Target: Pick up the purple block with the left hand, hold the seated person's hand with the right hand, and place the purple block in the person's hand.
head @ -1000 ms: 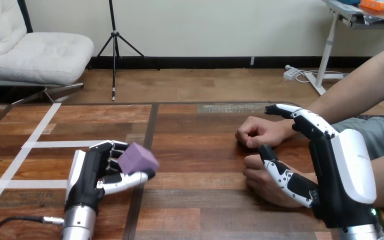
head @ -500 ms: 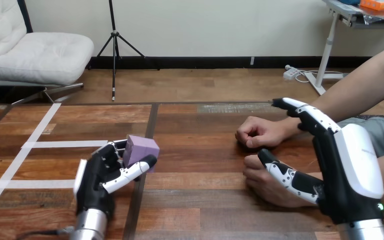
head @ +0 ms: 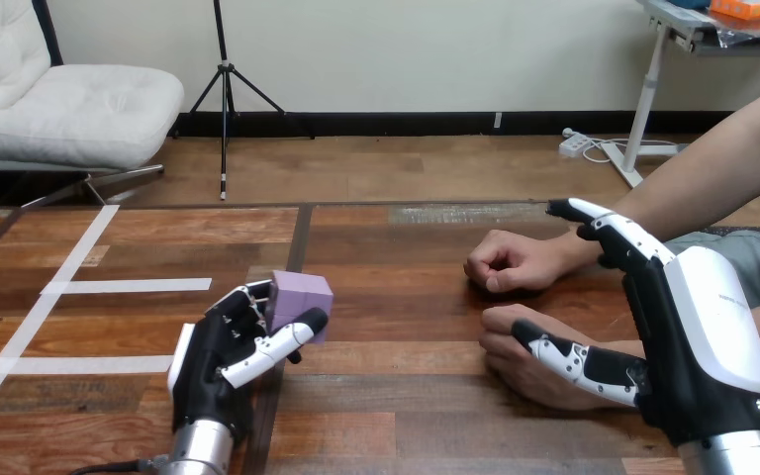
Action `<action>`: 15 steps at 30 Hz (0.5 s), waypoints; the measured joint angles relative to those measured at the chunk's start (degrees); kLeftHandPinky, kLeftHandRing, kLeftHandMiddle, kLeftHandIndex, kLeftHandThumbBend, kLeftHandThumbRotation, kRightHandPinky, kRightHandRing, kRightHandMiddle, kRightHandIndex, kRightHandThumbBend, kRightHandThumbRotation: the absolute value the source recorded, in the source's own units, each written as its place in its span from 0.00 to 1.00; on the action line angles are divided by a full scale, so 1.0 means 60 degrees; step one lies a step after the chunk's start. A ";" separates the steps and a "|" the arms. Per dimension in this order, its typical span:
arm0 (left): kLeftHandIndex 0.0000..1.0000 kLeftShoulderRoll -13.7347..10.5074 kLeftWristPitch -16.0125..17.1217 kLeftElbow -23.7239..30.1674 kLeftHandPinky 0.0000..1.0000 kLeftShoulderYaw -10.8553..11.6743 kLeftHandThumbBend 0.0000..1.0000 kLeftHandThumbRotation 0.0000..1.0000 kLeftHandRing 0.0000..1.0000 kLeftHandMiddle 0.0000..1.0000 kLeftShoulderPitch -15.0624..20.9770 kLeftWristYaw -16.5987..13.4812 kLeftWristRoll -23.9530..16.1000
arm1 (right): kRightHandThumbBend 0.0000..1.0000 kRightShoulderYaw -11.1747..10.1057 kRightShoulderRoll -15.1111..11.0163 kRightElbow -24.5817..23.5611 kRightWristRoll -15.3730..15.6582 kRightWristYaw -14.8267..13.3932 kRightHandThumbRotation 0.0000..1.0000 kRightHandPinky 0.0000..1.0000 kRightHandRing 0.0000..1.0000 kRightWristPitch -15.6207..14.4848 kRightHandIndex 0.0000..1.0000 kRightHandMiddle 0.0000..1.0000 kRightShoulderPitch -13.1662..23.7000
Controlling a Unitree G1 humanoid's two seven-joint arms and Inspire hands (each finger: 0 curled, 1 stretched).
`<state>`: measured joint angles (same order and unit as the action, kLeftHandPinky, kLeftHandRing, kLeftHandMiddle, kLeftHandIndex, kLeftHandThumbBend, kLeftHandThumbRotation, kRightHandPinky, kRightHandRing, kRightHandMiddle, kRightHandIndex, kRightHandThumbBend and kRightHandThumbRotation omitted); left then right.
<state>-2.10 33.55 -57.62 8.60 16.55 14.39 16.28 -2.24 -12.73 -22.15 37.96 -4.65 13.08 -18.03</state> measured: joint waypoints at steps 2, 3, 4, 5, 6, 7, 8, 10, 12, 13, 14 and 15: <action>0.45 0.0050 -0.0010 0.0047 0.26 0.0034 0.78 0.00 0.32 0.41 -0.0021 0.0004 -0.0007 | 0.73 -0.0019 -0.0106 -0.0078 0.0006 0.0199 0.00 0.71 0.82 -0.0141 0.85 0.86 0.0001; 0.45 0.0072 -0.0016 0.0075 0.26 0.0055 0.78 0.00 0.32 0.41 -0.0032 0.0009 -0.0012 | 0.74 -0.0028 -0.0163 -0.0106 0.0011 0.0281 0.00 0.71 0.82 -0.0201 0.85 0.86 0.0001; 0.45 0.0089 -0.0020 0.0098 0.26 0.0072 0.78 0.00 0.32 0.41 -0.0042 0.0012 -0.0014 | 0.74 -0.0037 -0.0208 -0.0136 0.0022 0.0358 0.00 0.71 0.82 -0.0261 0.85 0.86 0.0001; 0.45 0.0105 -0.0020 0.0118 0.26 0.0088 0.78 0.00 0.32 0.41 -0.0051 0.0018 -0.0017 | 0.76 -0.0050 -0.0253 -0.0167 0.0037 0.0440 0.00 0.71 0.82 -0.0331 0.84 0.85 0.0000; 0.44 0.0117 -0.0020 0.0136 0.26 0.0101 0.78 0.00 0.32 0.41 -0.0057 0.0020 -0.0022 | 0.77 -0.0063 -0.0291 -0.0200 0.0049 0.0523 0.00 0.72 0.82 -0.0403 0.84 0.85 0.0000; 0.44 0.0128 -0.0020 0.0152 0.26 0.0117 0.78 0.00 0.32 0.41 -0.0063 0.0021 -0.0026 | 0.79 -0.0074 -0.0332 -0.0235 0.0079 0.0601 0.00 0.72 0.82 -0.0482 0.83 0.85 0.0000; 0.44 0.0136 -0.0020 0.0163 0.26 0.0129 0.78 0.00 0.32 0.41 -0.0065 0.0022 -0.0027 | 0.80 -0.0084 -0.0368 -0.0259 0.0102 0.0660 0.00 0.72 0.81 -0.0536 0.83 0.85 0.0001; 0.44 0.0147 -0.0020 0.0187 0.26 0.0155 0.78 0.00 0.32 0.41 -0.0068 0.0022 -0.0039 | 0.81 -0.0109 -0.0484 -0.0340 0.0206 0.0860 0.00 0.72 0.81 -0.0697 0.83 0.84 0.0001; 0.44 0.0150 -0.0020 0.0210 0.26 0.0173 0.78 0.00 0.32 0.41 -0.0068 0.0022 -0.0062 | 0.82 -0.0133 -0.0620 -0.0407 0.0284 0.1055 0.00 0.73 0.81 -0.0842 0.83 0.84 0.0001; 0.44 0.0150 -0.0020 0.0221 0.26 0.0181 0.78 0.00 0.32 0.41 -0.0068 0.0022 -0.0081 | 0.82 -0.0145 -0.0684 -0.0435 0.0333 0.1151 0.00 0.73 0.81 -0.0909 0.82 0.84 0.0001; 0.44 0.0150 -0.0020 0.0235 0.26 0.0189 0.78 0.00 0.32 0.41 -0.0070 0.0022 -0.0096 | 0.83 -0.0155 -0.0752 -0.0478 0.0407 0.1267 0.00 0.73 0.81 -0.1007 0.82 0.84 0.0003; 0.44 0.0149 -0.0020 0.0244 0.26 0.0195 0.78 0.00 0.32 0.41 -0.0070 0.0023 -0.0111 | 0.83 -0.0157 -0.0809 -0.0505 0.0450 0.1356 0.00 0.74 0.81 -0.1088 0.82 0.84 0.0003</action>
<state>-1.21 33.43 -56.15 9.77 16.13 14.52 15.62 -3.18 -17.58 -25.18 40.66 3.49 6.55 -18.01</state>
